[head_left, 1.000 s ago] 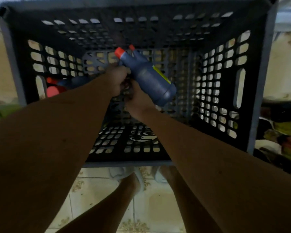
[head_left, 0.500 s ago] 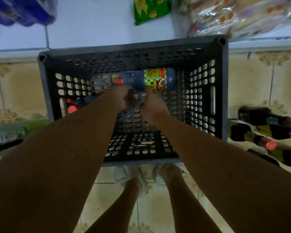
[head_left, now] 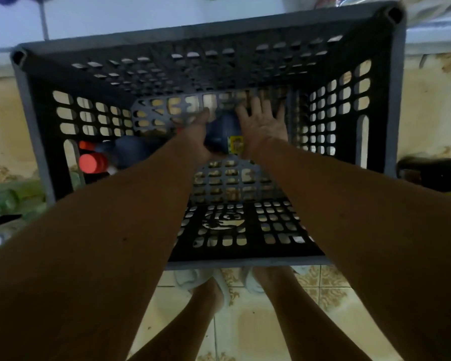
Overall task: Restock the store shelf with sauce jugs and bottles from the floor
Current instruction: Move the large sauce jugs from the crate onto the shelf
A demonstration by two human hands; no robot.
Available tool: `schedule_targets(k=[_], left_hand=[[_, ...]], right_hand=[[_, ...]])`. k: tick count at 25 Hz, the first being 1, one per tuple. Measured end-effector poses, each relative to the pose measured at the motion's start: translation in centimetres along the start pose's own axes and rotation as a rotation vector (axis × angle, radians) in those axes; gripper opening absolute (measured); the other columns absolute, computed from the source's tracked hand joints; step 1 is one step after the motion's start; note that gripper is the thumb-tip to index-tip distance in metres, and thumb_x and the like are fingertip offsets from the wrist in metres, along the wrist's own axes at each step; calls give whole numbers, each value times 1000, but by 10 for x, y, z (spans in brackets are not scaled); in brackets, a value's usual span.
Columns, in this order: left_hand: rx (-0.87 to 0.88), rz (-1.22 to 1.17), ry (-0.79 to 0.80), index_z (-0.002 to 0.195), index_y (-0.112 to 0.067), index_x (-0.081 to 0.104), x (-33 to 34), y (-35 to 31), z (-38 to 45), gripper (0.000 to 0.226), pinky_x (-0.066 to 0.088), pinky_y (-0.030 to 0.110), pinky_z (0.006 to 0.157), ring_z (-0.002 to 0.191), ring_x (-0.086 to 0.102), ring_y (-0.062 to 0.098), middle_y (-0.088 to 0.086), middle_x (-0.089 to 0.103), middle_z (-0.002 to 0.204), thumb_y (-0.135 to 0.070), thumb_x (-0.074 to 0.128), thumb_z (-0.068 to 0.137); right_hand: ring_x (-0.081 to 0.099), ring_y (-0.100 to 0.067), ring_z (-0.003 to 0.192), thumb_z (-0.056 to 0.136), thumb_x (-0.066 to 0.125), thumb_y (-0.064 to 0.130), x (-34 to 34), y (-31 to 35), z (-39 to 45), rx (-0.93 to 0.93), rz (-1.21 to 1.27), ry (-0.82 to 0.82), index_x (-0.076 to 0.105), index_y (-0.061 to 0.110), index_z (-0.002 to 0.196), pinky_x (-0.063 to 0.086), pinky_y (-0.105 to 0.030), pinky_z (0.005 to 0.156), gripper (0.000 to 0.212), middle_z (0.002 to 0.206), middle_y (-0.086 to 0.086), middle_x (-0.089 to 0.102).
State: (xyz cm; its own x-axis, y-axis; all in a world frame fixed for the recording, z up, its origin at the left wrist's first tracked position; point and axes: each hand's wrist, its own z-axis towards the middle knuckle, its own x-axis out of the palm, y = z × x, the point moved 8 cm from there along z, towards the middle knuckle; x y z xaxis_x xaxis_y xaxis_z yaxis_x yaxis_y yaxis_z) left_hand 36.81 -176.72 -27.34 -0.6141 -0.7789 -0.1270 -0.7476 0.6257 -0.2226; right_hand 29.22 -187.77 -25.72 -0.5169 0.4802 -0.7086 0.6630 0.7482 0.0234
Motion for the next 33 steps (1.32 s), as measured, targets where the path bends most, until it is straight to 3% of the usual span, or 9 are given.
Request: schedule_targets(k=[3, 6, 9, 13, 16, 20, 23, 26, 33], left_hand=[[-137, -126, -29, 98, -7, 51, 4, 24, 17, 22, 53, 25, 74, 84, 56, 19, 11, 53, 93, -22, 39, 107], [-52, -214, -50, 140, -10, 43, -5, 24, 14, 51, 56, 50, 82, 114, 60, 38, 16, 56, 131, -30, 61, 97], [36, -101, -70, 140, -14, 46, -10, 13, -15, 64, 57, 52, 86, 113, 61, 35, 11, 56, 137, -35, 74, 87], [264, 64, 145, 144, -29, 40, 10, -5, -105, 83, 53, 51, 97, 117, 62, 25, 2, 56, 140, -42, 83, 74], [345, 111, 223, 144, -36, 34, 27, -9, -171, 99, 55, 51, 94, 119, 62, 25, -2, 56, 141, -36, 90, 63], [442, 191, 224, 144, -34, 38, 46, -32, -260, 106, 53, 50, 97, 123, 59, 24, -3, 55, 141, -44, 91, 52], [511, 344, 256, 143, -27, 40, 63, -50, -317, 91, 51, 43, 101, 124, 57, 22, -2, 56, 139, -29, 90, 67], [591, 444, 333, 149, -26, 32, 84, -74, -363, 94, 49, 41, 105, 130, 51, 21, -2, 48, 148, -26, 87, 73], [990, 693, 461, 151, -20, 27, 142, -157, -482, 100, 44, 33, 108, 136, 45, 20, -1, 42, 152, -20, 88, 71]], right_hand=[[26, -39, 141, 74, 83, 26, 21, 1, 0, -43, 85, 47, 16, 23, 148, 25, -60, 113, 100, 150, -14, 30], [33, -41, 137, 72, 83, 31, 22, -4, -6, -62, 231, 27, 20, 25, 146, 37, -60, 106, 97, 148, -13, 34], [43, -41, 128, 66, 84, 40, 18, -12, -32, -35, 520, 9, 23, 26, 144, 43, -58, 100, 100, 144, -12, 41], [60, -32, 111, 60, 88, 35, -15, -26, -98, 61, 997, -75, 36, 20, 137, 54, -47, 84, 94, 128, -9, 58], [60, -26, 112, 59, 91, 27, -52, -34, -152, 128, 1225, -144, 40, 15, 134, 53, -44, 88, 91, 127, -7, 60], [61, -21, 110, 59, 91, 26, -104, -53, -221, 138, 1374, -231, 42, 22, 127, 55, -45, 88, 83, 122, 1, 59], [61, -19, 111, 67, 90, 16, -140, -73, -263, 128, 1473, -314, 41, 17, 132, 54, -32, 84, 82, 124, 1, 57], [59, -21, 121, 68, 88, 21, -178, -94, -288, 58, 1496, -379, 35, 19, 140, 54, -35, 90, 89, 137, -4, 53], [59, -3, 116, 79, 81, 11, -284, -145, -345, -72, 1597, -538, 22, 30, 148, 55, -21, 83, 92, 132, 16, 49]])
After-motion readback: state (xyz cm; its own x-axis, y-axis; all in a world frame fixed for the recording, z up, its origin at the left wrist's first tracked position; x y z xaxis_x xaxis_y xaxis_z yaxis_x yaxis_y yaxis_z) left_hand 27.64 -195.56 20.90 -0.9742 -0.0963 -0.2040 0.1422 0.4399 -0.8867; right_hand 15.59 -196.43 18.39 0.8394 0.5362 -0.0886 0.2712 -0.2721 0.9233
